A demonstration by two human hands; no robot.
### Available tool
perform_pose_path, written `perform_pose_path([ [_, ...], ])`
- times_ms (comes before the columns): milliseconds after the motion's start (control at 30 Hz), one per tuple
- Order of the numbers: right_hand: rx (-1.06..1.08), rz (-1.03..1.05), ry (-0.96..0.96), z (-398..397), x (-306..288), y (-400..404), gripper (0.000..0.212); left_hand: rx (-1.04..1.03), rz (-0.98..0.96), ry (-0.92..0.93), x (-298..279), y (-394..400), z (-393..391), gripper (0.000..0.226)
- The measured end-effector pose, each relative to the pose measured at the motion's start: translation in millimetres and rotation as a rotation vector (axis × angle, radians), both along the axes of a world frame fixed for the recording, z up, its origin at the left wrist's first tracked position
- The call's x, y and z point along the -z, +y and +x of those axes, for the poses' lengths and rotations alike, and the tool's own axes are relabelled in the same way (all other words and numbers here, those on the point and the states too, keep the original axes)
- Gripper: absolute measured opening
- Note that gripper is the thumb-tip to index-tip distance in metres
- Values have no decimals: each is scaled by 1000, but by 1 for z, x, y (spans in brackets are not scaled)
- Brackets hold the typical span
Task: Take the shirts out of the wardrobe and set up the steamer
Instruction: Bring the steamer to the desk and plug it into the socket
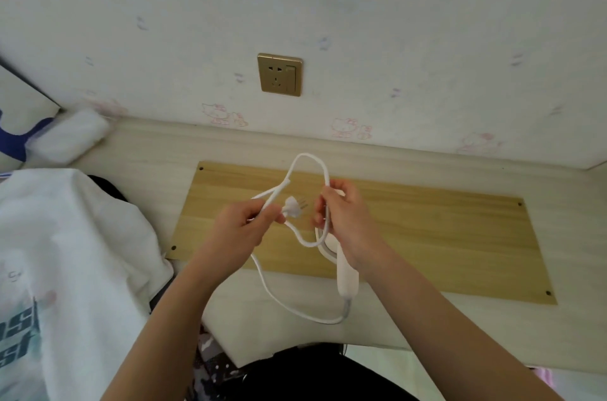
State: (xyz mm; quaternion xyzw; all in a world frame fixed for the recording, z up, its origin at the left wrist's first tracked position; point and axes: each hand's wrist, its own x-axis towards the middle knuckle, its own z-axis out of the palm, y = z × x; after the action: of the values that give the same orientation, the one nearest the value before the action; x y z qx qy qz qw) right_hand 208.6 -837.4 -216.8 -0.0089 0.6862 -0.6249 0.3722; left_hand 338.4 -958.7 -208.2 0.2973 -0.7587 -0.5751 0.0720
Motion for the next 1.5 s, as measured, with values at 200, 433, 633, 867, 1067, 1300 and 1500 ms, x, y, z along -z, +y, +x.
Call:
perform_pose_path([
  [200,55,77,64,-12,16,14,21,-165,200,122,-20,-10,1,40],
  [433,-396,371,263,9,25,21,34,-261,318,236,-30,-12,-4,37],
  [633,-328,371,718,-10,-3,15,36,-237,304,221,-33,6,-13,36],
  [867,-39,-344,-568,-7,-29,-6,39,41,189,144,-34,16,-22,37],
  [1067,146,-548,-745,-28,-37,-2,16,-90,289,148,-30,6,-22,29],
  [1300,143,-467,-779,-30,-31,12,18,-298,90,153,-24,-19,-23,27],
  [1500,2,-494,-822,-15,-52,7,14,-163,-10,59,-17,-25,-37,20],
])
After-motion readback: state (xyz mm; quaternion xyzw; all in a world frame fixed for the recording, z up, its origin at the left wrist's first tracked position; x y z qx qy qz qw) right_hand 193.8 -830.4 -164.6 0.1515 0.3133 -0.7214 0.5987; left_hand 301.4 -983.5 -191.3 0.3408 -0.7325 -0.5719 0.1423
